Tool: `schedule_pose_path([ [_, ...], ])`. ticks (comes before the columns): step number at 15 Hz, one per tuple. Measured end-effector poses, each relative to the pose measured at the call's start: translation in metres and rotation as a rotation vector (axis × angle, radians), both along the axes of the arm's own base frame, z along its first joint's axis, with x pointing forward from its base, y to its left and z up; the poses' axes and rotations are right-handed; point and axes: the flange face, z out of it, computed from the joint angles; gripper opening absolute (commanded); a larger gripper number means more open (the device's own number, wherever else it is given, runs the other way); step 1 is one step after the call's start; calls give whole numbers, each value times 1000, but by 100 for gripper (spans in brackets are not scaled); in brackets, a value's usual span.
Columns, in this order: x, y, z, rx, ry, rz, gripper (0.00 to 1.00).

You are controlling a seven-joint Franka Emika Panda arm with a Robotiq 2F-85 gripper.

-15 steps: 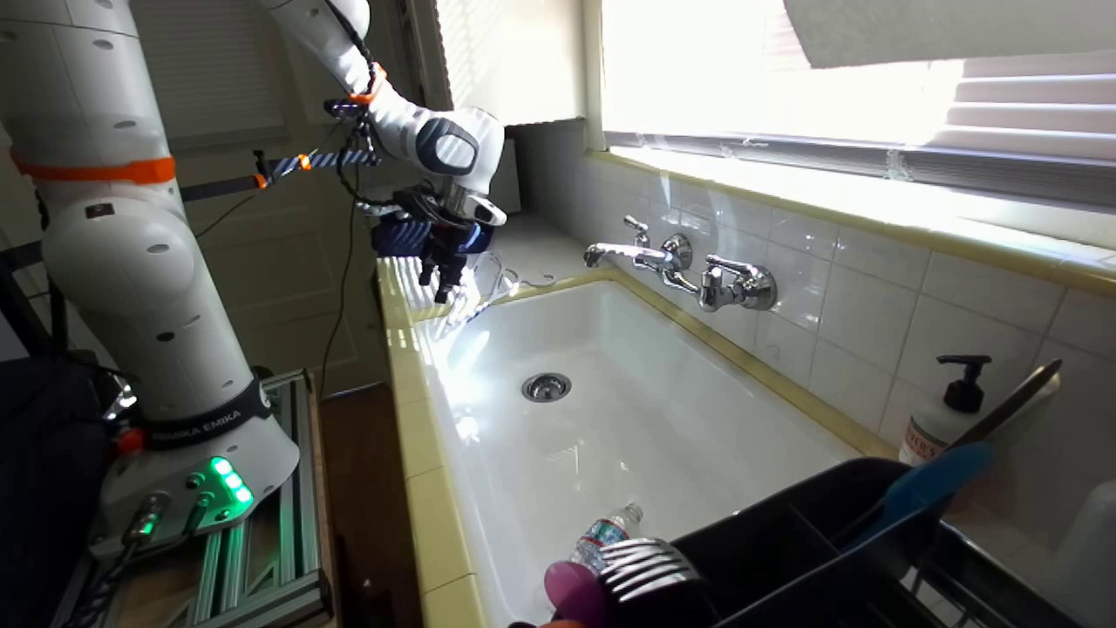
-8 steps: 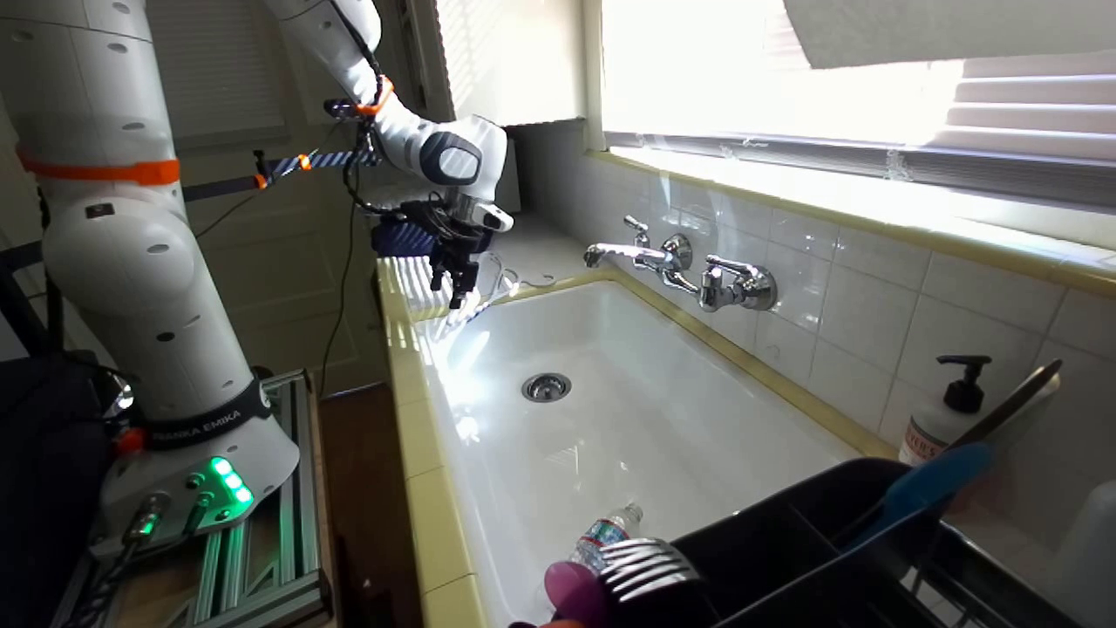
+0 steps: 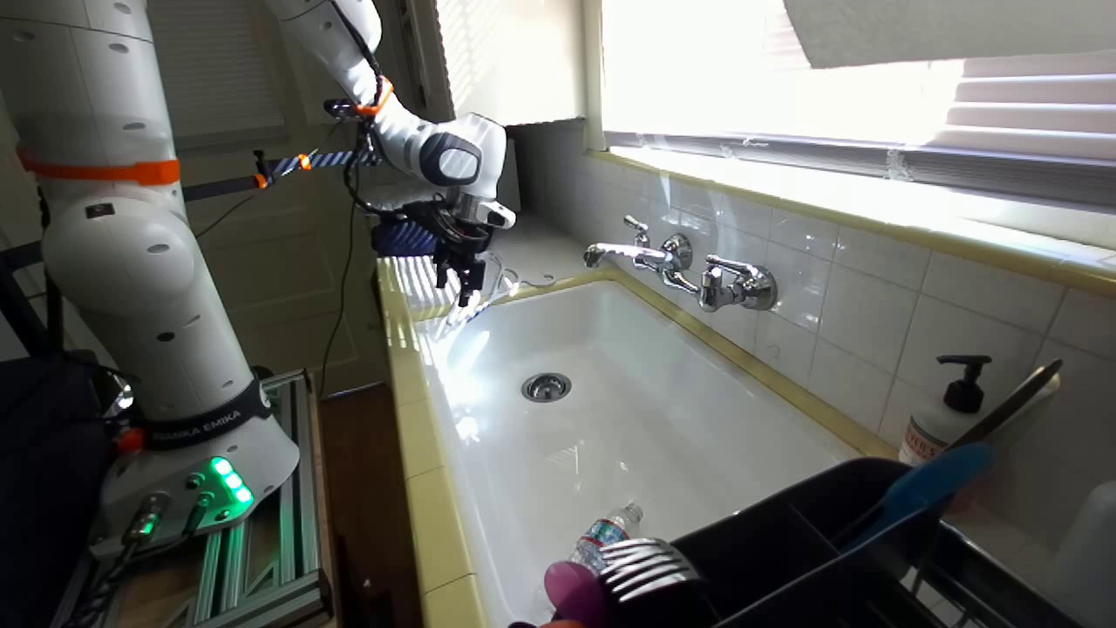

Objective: Hang the hanger on the side of the cabinet

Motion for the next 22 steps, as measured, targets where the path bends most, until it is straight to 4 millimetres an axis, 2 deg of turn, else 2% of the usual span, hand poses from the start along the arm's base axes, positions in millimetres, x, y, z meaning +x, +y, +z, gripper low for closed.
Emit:
schedule_pose_path([
  [14, 17, 13, -37, 46, -204, 154, 100],
  [15, 17, 13, -38, 48, -215, 162, 92],
  [16, 18, 14, -40, 49, -225, 170, 74],
  [22, 18, 15, -50, 56, -240, 208, 28],
])
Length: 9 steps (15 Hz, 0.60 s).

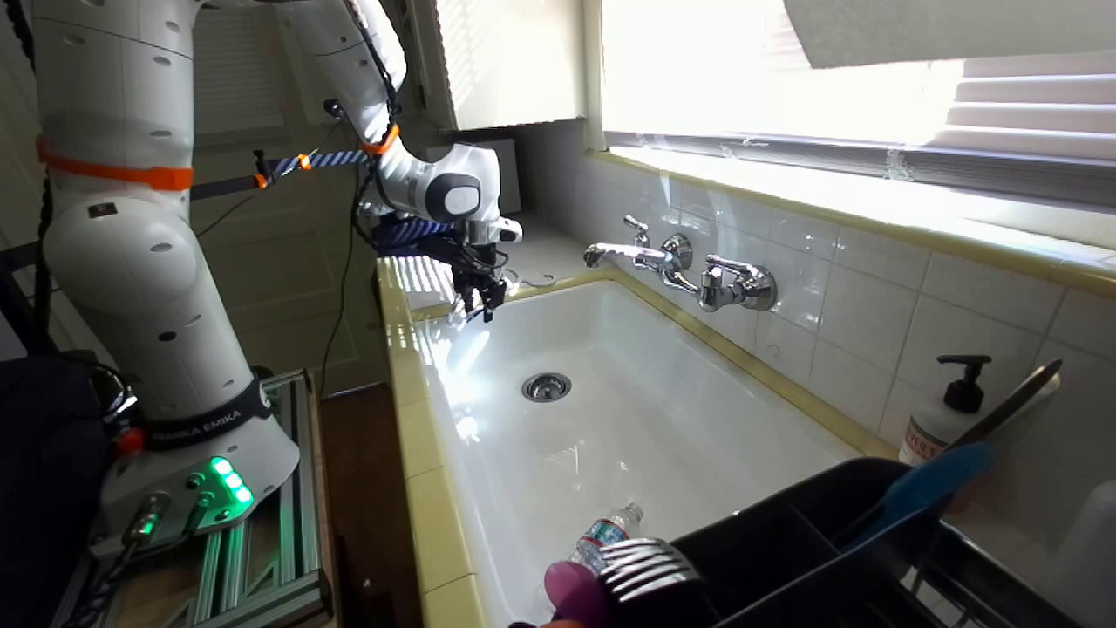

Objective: Hang the hanger on the side of the cabinet

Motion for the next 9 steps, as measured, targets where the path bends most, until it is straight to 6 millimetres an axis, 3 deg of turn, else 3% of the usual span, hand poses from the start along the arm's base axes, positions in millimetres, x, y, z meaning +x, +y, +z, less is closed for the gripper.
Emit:
schedule_pose_path([
  [3, -1, 0, -2, -1, 4, 7, 4],
  [9, 2, -2, 0, -3, -3, 6, 6],
])
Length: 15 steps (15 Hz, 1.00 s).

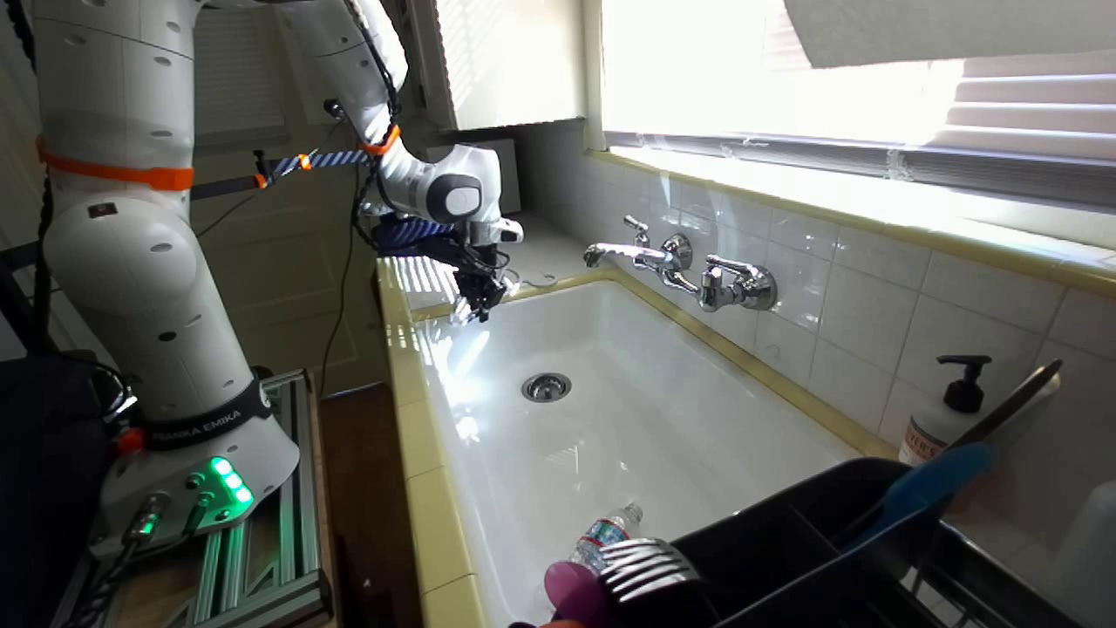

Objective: Hang the hanger on the side of the cabinet

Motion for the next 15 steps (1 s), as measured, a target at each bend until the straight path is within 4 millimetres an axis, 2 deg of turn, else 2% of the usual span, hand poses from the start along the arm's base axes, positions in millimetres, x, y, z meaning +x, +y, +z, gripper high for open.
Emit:
schedule_pose_path([
  [3, 4, -3, 11, -4, -26, 7, 6],
  [6, 7, -5, 33, -4, -71, 15, 6],
  [11, 1, -9, 75, 0, -142, 30, 6],
  [15, -6, -15, 96, 3, -161, 68, 6],
])
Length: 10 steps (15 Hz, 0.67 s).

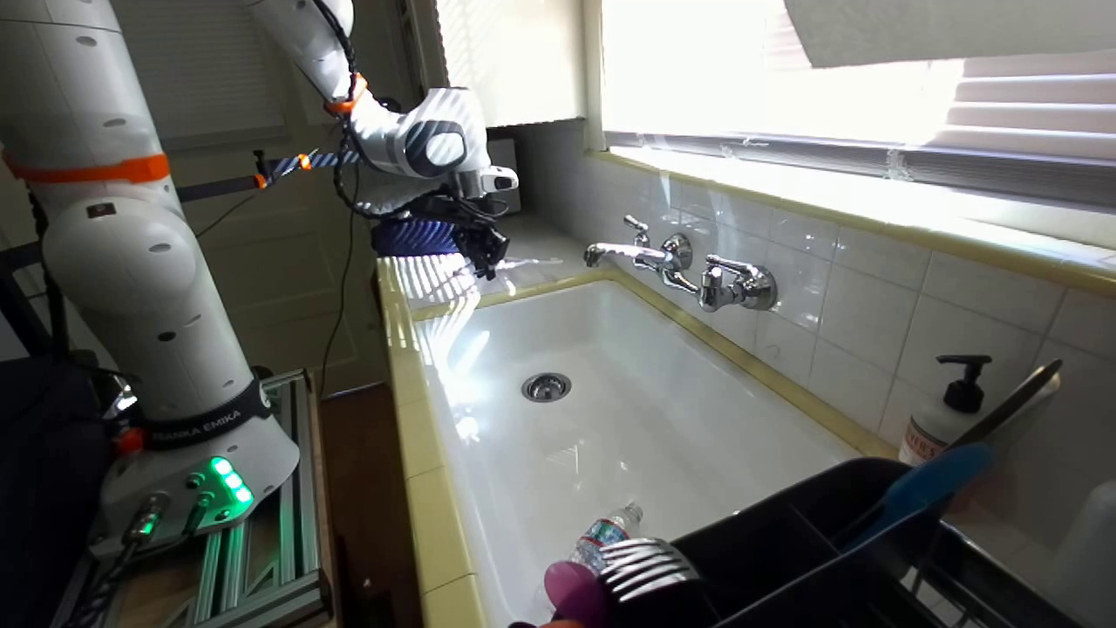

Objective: Hang the hanger on the side of the cabinet

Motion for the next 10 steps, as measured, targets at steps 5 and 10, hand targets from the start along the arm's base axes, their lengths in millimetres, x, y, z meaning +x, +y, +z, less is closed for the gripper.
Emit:
schedule_pose_path([
  [5, -2, -11, 21, 54, -3, 30, 6],
  [10, 1, -19, 45, 76, -49, 41, 6],
])
